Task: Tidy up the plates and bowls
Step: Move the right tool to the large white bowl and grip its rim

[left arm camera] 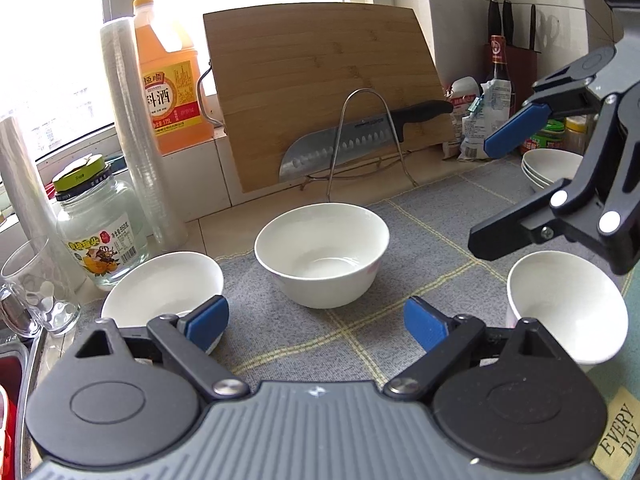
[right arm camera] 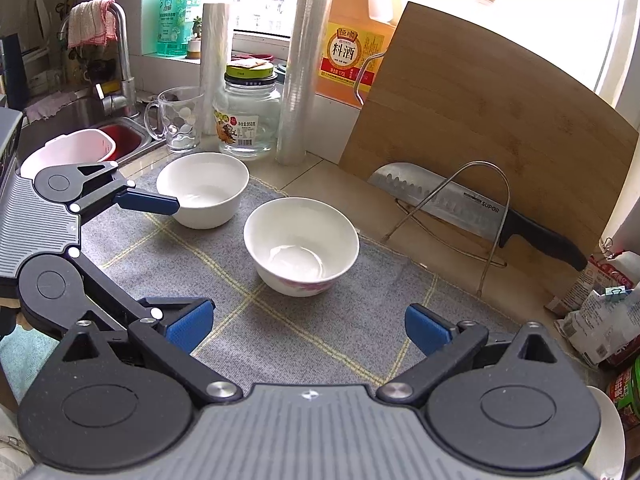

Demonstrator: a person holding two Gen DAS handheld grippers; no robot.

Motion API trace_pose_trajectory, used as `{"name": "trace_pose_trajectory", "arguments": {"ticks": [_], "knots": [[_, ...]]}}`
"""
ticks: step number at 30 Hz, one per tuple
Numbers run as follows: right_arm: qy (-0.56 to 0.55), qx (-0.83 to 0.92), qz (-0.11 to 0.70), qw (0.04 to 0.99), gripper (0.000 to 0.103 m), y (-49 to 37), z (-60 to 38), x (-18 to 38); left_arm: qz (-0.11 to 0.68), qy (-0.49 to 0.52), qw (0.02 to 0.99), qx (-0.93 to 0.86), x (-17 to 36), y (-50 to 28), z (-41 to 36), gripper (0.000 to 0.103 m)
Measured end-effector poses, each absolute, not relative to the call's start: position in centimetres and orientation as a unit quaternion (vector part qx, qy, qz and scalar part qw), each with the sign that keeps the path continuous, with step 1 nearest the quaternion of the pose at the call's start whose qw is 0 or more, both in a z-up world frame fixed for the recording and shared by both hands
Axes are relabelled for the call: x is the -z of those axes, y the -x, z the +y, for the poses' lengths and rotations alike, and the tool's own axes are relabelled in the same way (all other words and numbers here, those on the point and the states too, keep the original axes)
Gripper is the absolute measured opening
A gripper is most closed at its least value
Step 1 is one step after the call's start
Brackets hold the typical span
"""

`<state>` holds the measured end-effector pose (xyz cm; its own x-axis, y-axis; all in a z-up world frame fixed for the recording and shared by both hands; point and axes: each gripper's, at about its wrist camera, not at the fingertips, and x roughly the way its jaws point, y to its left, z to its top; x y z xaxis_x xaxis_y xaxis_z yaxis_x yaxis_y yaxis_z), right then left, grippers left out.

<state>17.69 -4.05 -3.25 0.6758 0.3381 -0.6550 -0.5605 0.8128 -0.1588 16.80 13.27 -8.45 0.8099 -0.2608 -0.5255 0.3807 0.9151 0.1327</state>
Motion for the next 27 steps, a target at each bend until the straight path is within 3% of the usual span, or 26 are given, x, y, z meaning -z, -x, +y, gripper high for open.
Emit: {"name": "trace_pose_trajectory", "arguments": {"ticks": [27], "knots": [[0.15, -0.309, 0.368, 0.864, 0.103, -27.0, -2.9, 5.3, 0.282, -0.134, 0.938, 0.15, 11.3, -21.5, 10.7, 0.093]]}}
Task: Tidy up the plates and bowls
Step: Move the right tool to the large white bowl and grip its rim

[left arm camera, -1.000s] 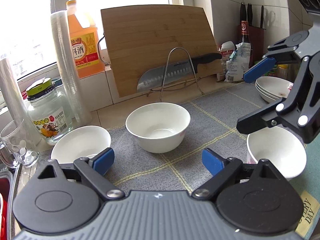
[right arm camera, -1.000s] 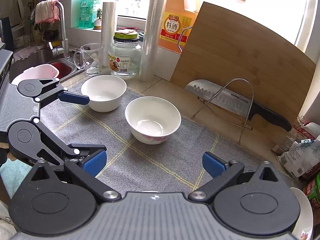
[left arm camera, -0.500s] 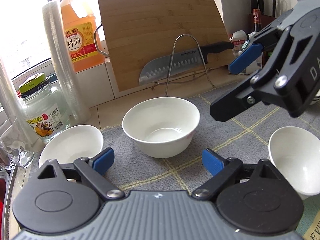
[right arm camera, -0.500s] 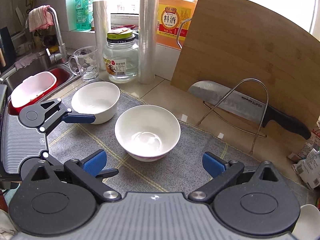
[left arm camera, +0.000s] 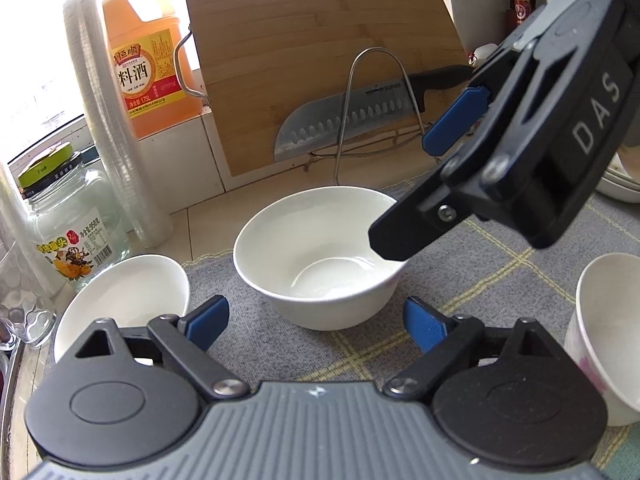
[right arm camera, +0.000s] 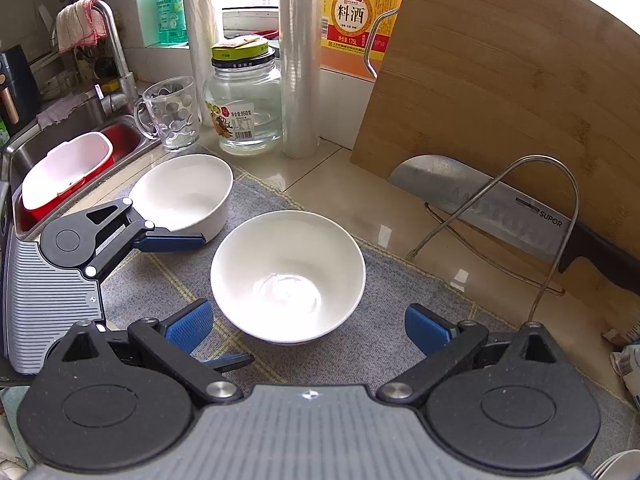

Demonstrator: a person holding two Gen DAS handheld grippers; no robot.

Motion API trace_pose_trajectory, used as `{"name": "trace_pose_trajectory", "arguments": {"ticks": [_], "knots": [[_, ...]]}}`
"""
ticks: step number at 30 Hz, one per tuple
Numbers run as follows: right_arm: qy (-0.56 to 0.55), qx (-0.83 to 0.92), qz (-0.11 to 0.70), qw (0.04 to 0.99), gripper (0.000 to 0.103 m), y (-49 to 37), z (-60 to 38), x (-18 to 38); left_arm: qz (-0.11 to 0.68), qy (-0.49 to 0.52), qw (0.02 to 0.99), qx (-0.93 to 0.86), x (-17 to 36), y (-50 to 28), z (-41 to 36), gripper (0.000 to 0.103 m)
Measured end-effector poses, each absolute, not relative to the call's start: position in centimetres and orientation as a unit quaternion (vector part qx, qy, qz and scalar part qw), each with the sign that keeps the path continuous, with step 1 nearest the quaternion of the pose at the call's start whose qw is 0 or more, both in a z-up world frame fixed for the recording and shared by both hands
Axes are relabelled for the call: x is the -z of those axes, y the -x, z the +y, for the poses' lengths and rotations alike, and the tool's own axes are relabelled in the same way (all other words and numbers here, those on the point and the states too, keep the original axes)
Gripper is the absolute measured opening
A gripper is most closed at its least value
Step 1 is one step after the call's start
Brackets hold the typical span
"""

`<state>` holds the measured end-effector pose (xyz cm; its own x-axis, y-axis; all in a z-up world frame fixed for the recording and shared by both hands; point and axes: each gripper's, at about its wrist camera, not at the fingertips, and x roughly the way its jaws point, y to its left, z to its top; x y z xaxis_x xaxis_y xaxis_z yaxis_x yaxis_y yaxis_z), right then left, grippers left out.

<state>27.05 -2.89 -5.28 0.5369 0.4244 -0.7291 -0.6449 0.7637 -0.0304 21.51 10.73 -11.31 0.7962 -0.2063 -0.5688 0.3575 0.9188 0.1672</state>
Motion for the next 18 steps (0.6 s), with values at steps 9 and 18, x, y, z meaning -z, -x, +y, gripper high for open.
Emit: {"name": "trace_pose_trajectory", "arguments": {"ticks": [9, 18], "knots": [[0.128, -0.337, 0.387, 0.849, 0.103, -29.9, -2.5, 6.3, 0.287, -0.133, 0.937, 0.146, 11.9, -22.5, 10.1, 0.089], [0.124, -0.354, 0.399, 0.837, 0.092, -32.0, -1.7, 7.2, 0.286, -0.13, 0.937, 0.156, 12.0, -22.7, 10.0, 0.087]]}}
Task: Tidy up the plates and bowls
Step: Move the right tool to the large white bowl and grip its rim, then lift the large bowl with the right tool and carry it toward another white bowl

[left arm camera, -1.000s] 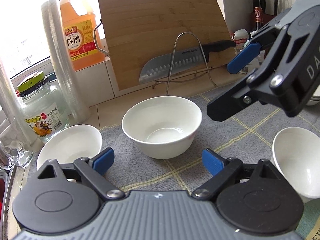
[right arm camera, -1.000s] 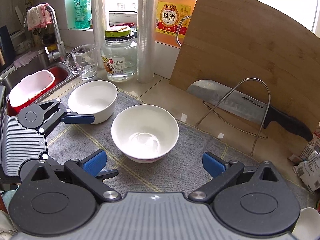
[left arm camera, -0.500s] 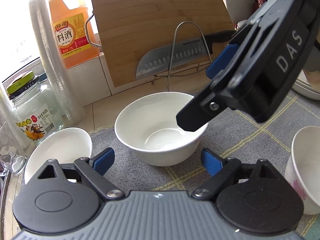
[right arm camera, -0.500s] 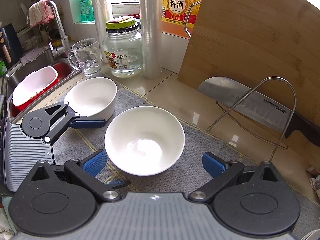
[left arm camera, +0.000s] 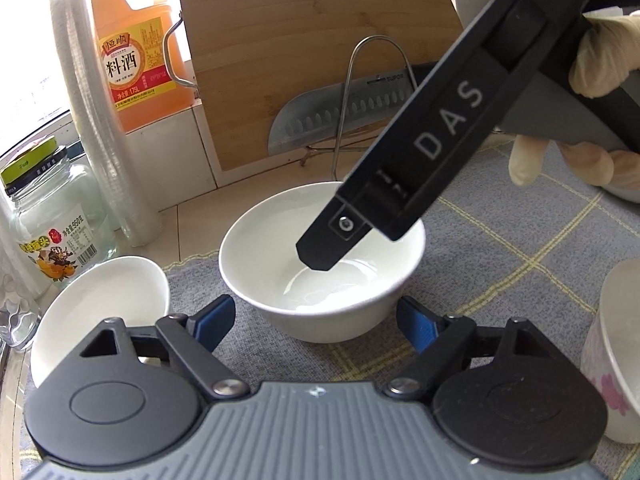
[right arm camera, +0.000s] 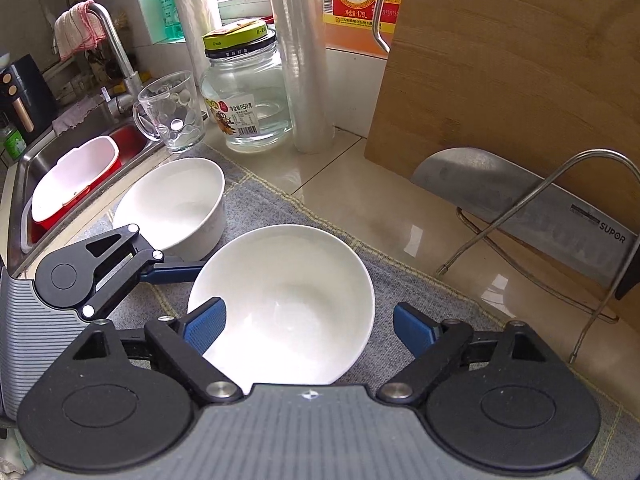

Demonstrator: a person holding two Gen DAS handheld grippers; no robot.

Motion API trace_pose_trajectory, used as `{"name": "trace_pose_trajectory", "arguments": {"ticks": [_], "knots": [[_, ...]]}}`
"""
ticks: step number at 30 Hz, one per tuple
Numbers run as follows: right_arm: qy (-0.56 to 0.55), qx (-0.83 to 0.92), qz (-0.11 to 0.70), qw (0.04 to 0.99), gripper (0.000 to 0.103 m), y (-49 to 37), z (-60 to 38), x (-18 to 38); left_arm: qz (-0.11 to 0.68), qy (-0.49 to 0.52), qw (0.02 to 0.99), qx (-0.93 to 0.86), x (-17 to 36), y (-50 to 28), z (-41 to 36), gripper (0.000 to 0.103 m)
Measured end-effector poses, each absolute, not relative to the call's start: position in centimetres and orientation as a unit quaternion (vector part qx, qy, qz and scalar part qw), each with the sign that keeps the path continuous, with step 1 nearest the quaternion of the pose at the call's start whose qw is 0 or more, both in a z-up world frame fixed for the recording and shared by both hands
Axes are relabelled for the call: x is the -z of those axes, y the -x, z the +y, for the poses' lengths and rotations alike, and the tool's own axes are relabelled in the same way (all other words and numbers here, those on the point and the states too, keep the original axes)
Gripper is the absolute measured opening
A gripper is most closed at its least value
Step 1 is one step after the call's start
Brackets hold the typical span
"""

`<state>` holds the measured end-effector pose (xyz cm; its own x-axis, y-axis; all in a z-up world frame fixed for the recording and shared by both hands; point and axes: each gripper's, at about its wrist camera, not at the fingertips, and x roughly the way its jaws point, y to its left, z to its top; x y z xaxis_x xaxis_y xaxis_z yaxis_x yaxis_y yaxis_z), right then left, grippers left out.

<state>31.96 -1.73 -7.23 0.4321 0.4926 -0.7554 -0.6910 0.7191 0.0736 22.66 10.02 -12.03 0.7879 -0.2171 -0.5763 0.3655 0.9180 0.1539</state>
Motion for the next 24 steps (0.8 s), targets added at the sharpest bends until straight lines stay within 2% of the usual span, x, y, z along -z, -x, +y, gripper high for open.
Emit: {"name": "trace_pose_trajectory", "arguments": {"ticks": [10, 24], "knots": [[0.119, -0.366, 0.406, 0.829, 0.085, -33.1, -1.1, 7.7, 0.284, -0.127, 0.936, 0.164, 12.0, -22.8, 10.1, 0.083], [0.122, -0.376, 0.409, 0.823, 0.085, -33.5, -0.6, 8.0, 0.284, -0.124, 0.936, 0.166, 12.0, -22.9, 10.1, 0.083]]}}
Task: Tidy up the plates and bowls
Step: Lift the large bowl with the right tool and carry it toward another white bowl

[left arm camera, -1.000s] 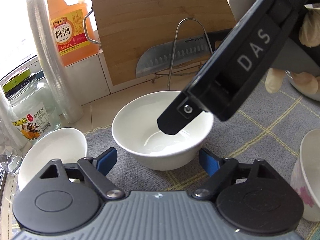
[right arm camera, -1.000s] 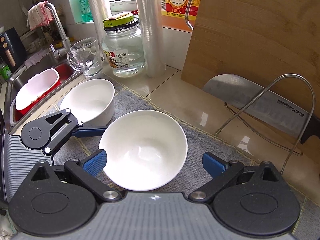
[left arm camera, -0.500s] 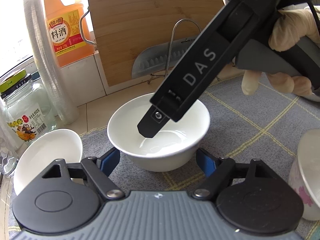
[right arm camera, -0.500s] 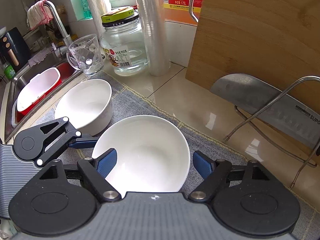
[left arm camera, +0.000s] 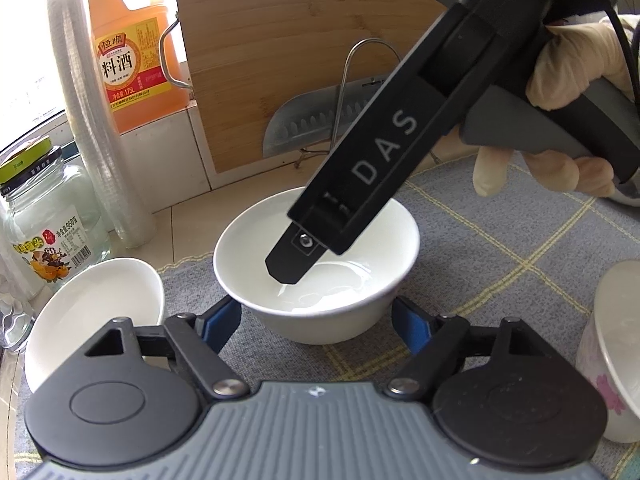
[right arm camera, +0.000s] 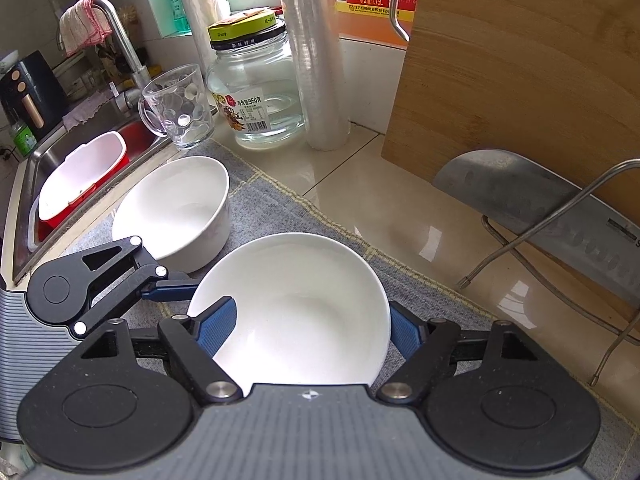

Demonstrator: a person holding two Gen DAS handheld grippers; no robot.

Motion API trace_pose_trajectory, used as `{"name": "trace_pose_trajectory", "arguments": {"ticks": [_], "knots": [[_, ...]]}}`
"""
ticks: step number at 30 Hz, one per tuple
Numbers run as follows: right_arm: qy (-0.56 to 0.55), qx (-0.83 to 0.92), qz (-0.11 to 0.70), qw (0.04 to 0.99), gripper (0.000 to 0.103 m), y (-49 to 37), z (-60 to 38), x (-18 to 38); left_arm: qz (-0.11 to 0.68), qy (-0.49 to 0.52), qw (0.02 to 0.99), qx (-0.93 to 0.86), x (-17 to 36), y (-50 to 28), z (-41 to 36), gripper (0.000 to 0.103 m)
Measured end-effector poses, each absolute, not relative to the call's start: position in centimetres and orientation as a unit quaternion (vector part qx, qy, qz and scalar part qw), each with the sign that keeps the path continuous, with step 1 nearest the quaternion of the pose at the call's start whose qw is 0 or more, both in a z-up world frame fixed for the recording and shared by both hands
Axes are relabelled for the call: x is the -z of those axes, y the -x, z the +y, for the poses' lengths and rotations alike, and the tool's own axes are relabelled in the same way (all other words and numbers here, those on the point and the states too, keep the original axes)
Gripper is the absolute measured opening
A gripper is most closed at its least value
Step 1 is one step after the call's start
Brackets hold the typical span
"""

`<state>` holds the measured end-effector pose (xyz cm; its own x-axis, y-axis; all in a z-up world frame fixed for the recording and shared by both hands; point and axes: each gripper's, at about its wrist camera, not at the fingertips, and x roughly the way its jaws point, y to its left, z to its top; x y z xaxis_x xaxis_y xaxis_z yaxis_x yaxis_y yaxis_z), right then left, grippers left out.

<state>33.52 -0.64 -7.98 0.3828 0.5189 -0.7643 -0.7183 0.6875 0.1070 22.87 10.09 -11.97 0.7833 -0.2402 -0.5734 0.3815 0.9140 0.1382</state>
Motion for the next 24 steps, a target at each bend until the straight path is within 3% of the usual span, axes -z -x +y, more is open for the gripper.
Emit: {"name": "trace_pose_trajectory", "arguments": {"ticks": [14, 18, 24], "knots": [[0.122, -0.377, 0.41, 0.821, 0.085, -33.6, -0.5, 8.0, 0.285, -0.094, 0.936, 0.182, 11.6, -22.9, 10.8, 0.083], [0.124, -0.379, 0.411, 0.82, 0.085, -33.6, -0.5, 8.0, 0.283, -0.079, 0.938, 0.183, 11.1, -22.8, 11.1, 0.089], [0.124, -0.378, 0.41, 0.821, 0.085, -33.6, -0.5, 7.9, 0.281, -0.075, 0.937, 0.192, 11.2, -22.9, 11.1, 0.089]]}}
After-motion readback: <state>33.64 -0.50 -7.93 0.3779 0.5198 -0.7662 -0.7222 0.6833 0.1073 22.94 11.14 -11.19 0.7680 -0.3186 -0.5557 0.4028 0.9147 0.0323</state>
